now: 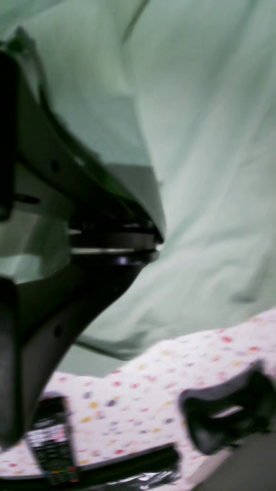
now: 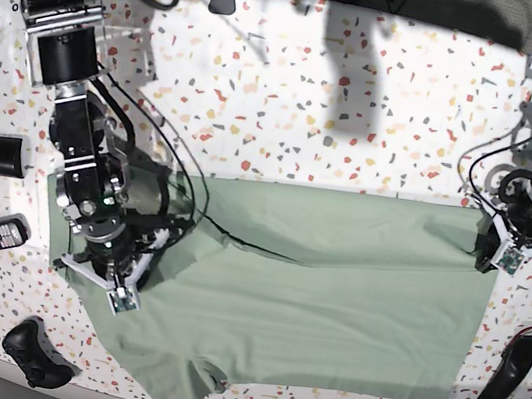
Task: Fold the T-shirt properly
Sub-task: 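Fold the sleeve with the right gripper across the shirt body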
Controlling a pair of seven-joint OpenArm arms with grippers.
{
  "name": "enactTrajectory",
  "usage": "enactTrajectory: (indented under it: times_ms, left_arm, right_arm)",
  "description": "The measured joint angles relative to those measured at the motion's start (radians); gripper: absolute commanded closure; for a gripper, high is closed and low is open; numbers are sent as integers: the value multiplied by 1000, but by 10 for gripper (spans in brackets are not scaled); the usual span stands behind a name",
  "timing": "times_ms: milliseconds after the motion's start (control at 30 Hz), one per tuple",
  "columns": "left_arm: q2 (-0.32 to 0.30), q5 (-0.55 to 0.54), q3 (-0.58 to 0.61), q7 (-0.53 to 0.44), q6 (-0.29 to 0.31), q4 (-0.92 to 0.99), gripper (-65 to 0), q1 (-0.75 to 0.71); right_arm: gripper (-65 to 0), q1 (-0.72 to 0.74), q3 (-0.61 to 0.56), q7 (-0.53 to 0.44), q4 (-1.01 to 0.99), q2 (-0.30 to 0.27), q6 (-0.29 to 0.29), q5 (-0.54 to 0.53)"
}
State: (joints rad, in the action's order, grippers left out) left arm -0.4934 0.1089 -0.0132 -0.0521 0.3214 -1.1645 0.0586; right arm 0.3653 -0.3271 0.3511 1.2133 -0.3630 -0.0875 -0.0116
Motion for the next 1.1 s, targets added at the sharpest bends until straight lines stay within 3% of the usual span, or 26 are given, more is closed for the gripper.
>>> enactTrajectory:
  times_ms: [67,133,300,367,433,533,600,667,767,900,1100]
  left_arm:
    - [0,0,0,0,0,0,0,0]
    - [0,0,0,0,0,0,0,-1]
    - [0,0,0,1,0,0,0,-14]
    - [0,0,0,0,0,0,0,-14]
    - [0,0,0,0,0,0,0,-12]
    - [0,2,0,0,0,0,0,-12]
    - [0,0,0,-1,0,0,0,-12]
    - [0,0,0,0,0,0,0,-12]
    - [0,0,0,0,0,0,0,-12]
    - [0,0,0,0,0,0,0,-12]
    - [0,0,0,0,0,0,0,-12]
  right_arm:
    - [-219,1,0,-48,0,0,0,7]
    - [-277,1,0,-48,0,-2,0,19]
    - [-278,2,0,-47,0,-3,38,63]
    - [-278,10,0,60,0,-1,30,26]
    - [-278,15,2,134,0,-3,-111,40]
    - [-278,9,1,123,16,-11,-367,38]
    - [-278,8,-3,127,53,-16,-462,38]
    - [-278,10,-3,150,102,-37,-501,-17]
    - [-278,16,-3,290,171,-76,-583,-114]
    - [-278,11,-2,493,185,-94,-605,-255]
    - [-278,-14,-2,451,185,-83,-601,-276]
